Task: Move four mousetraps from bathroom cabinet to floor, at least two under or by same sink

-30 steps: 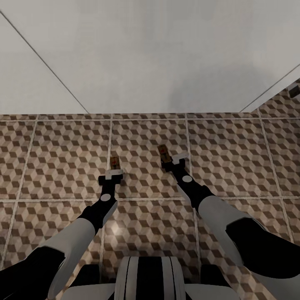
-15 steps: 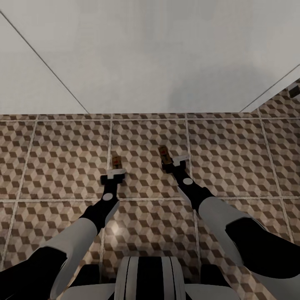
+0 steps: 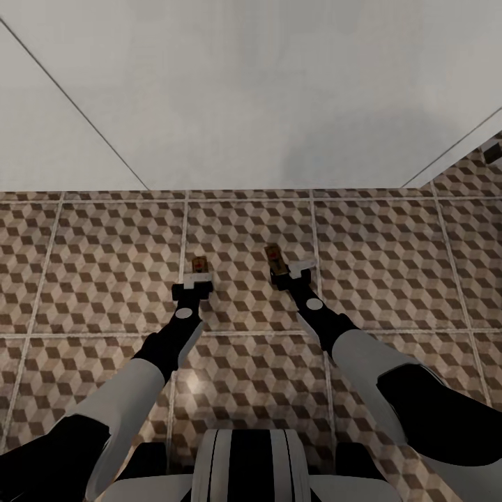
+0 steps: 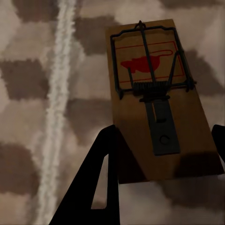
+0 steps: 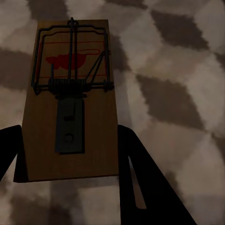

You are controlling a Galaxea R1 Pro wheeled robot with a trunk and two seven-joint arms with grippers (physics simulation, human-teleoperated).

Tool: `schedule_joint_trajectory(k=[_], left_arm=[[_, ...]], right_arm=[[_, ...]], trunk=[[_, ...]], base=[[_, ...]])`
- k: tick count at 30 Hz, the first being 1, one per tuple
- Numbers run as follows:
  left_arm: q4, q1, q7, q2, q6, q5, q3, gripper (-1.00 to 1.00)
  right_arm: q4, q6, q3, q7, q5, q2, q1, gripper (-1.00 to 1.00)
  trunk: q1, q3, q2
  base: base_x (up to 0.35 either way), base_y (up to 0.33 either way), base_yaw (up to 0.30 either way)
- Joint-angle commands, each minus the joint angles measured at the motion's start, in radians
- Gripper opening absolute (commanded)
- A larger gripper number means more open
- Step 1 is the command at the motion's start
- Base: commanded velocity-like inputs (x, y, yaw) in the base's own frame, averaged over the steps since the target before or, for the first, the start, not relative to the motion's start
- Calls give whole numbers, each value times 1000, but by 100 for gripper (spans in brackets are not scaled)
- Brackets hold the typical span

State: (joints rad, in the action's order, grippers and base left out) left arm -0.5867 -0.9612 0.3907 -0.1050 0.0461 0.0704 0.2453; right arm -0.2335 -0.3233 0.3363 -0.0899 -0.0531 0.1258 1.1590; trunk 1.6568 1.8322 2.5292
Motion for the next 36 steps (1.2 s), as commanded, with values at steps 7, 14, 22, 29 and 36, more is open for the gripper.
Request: schedule_joint_trajectory(k=[7,14,22,29,36], left_arm=[[-53,-8,8,-1,-131,8,6,-100],[-80,-46,8,0,-232,8,5,-100],[-74,-136,8,0,-370,10,4,-100],[28,-267,9,0,-455,11,3,-100],[96,-363,10,4,-489,11,1,-100]], right_arm=[[2,-3,9,-7,-8,0,-1,-100],[2,-3,9,-7,-8,3,-1,-100],[2,-3,9,-7,-8,6,-1,-100],[2,-3,10,-7,-8,9,-1,-100],[2,-3,10,-9,-8,17,-1,-100]], trunk=[[0,0,0],[0,0,0],[0,0,0],[0,0,0],[0,0,0]], base=[[0,0,0],[0,0,0],[0,0,0],[0,0,0],[0,0,0]])
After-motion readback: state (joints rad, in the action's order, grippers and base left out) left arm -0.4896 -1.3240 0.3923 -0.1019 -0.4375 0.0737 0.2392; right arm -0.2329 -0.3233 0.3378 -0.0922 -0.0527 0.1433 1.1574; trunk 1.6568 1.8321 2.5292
